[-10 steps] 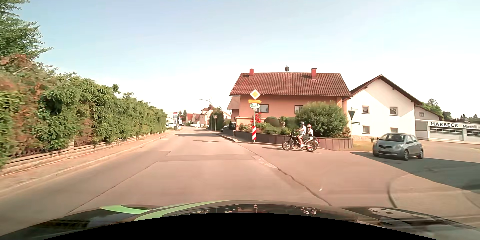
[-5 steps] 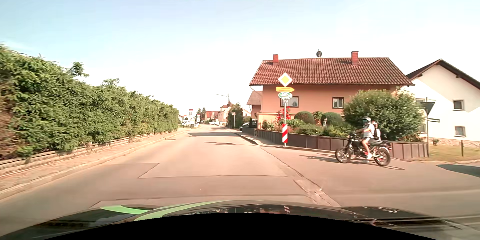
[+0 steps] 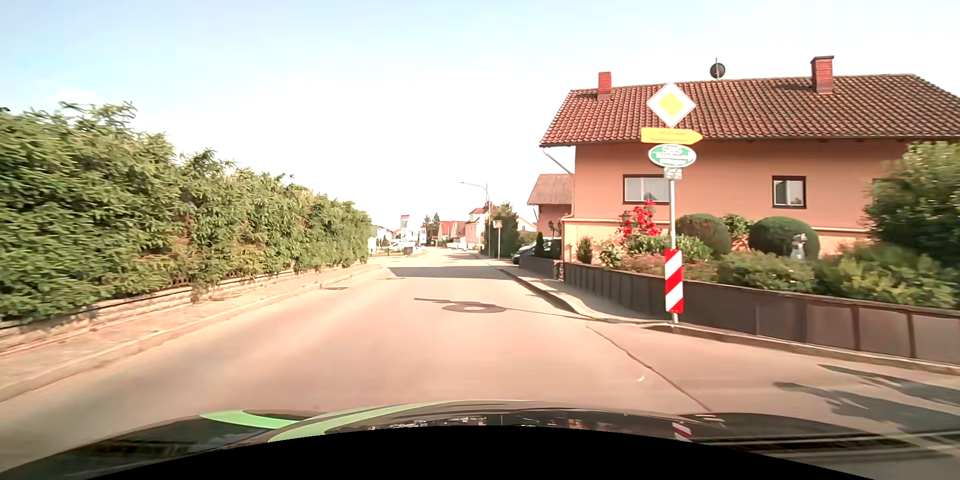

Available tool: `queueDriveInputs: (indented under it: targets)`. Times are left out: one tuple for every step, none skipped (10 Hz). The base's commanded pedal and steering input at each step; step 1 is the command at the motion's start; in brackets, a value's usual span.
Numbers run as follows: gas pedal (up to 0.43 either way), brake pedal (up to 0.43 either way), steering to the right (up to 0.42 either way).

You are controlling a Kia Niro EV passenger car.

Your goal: Follow the waypoints while adhering to traffic rules and regulations

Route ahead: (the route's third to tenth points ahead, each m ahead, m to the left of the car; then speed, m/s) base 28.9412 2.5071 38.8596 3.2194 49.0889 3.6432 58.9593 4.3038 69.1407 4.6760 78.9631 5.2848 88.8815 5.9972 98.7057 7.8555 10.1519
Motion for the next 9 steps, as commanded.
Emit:
queueDriveInputs:
  targets:
    - [0.169, 0.000, -0.039]
    - [0.169, 0.000, -0.026]
    - [0.169, 0.000, -0.017]
    - [0.169, 0.000, -0.014]
    - [0.177, 0.000, -0.014]
    - [0.197, 0.000, -0.013]
    - [0.220, 0.000, -0.012]
    - [0.220, 0.000, -0.011]
    - [0.220, 0.000, -0.011]
